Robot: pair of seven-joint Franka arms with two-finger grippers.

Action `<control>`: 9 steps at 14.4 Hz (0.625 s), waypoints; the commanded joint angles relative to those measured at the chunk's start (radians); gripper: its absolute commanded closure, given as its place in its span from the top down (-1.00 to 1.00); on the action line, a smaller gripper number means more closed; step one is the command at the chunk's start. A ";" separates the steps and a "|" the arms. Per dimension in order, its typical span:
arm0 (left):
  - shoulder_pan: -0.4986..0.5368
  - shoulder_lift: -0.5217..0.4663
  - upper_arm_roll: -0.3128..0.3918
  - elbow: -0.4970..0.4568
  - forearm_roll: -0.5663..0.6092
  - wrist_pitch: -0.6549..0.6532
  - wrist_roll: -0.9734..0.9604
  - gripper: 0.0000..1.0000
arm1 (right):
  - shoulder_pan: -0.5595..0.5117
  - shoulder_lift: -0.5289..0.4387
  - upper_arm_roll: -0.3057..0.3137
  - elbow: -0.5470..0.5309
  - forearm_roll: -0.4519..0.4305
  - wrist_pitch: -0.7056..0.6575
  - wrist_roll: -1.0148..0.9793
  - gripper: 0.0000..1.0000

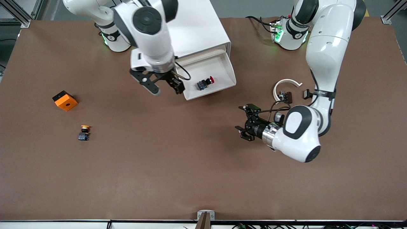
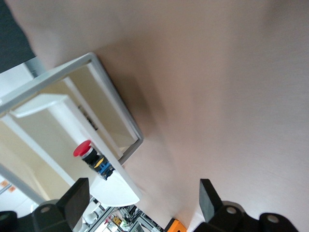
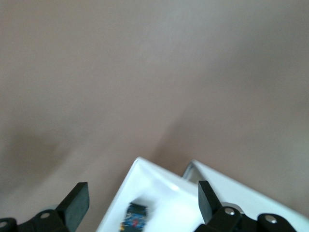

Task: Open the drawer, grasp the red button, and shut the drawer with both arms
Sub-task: 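Lower the right gripper onto the red button while the left gripper withdraws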

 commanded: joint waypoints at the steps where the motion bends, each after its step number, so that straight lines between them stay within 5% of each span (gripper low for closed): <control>1: -0.014 -0.043 0.080 -0.011 0.016 0.054 0.181 1.00 | 0.032 0.053 -0.013 0.017 0.012 0.058 0.113 1.00; 9: -0.086 -0.132 0.116 -0.019 0.409 0.121 0.500 1.00 | 0.089 0.143 -0.013 0.015 0.018 0.135 0.169 1.00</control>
